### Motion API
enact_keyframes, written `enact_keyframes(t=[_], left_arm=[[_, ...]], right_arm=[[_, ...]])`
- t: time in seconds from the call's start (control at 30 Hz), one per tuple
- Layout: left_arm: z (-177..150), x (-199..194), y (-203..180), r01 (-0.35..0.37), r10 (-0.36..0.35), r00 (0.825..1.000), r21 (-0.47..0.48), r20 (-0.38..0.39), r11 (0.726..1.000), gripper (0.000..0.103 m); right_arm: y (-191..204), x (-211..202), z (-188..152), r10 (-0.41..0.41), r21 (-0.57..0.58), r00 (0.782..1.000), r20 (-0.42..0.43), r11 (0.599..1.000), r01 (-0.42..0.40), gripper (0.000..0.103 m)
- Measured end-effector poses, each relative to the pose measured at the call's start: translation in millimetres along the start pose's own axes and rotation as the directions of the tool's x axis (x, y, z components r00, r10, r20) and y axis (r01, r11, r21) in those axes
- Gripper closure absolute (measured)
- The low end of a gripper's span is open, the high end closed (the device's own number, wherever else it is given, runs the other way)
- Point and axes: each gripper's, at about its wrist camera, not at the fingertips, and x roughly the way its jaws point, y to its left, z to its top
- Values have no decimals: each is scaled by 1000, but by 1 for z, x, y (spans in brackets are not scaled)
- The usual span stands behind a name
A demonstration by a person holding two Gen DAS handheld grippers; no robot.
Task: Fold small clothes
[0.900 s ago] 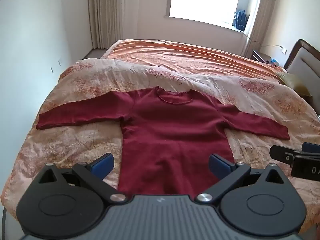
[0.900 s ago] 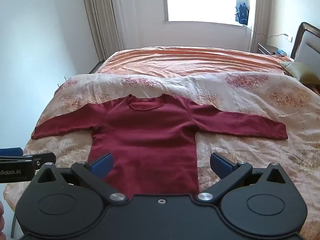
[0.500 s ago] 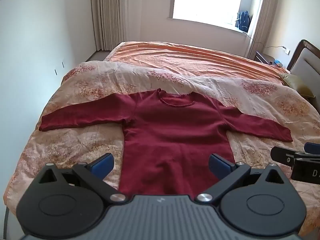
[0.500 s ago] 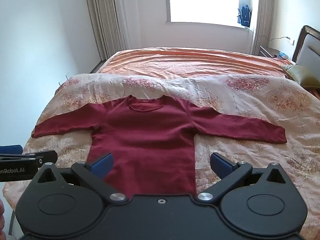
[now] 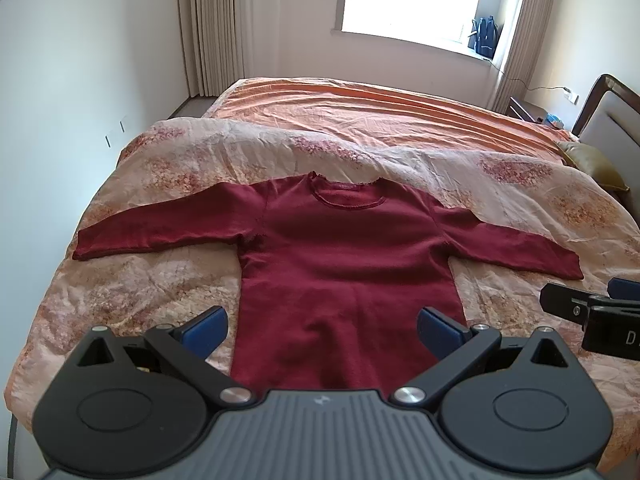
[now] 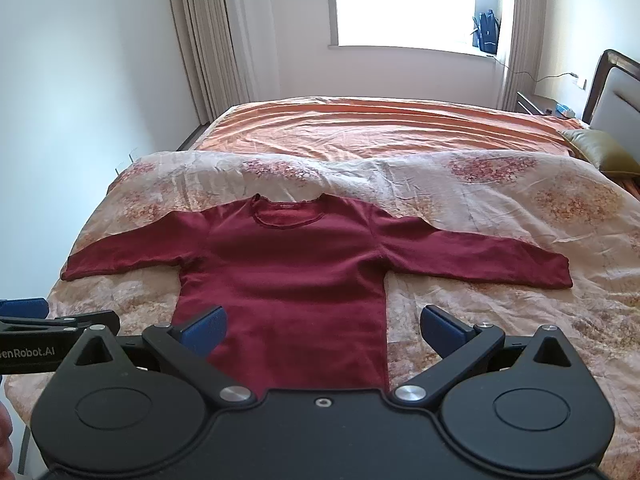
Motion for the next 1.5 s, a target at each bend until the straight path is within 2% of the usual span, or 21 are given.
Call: enact_keyframes(t=[1.5], left_arm=[[6, 8, -2, 9, -9, 1000, -4, -15, 1000, 0]], right_arm=[[1, 14, 9, -7, -6, 1000, 1, 1000, 7, 0]])
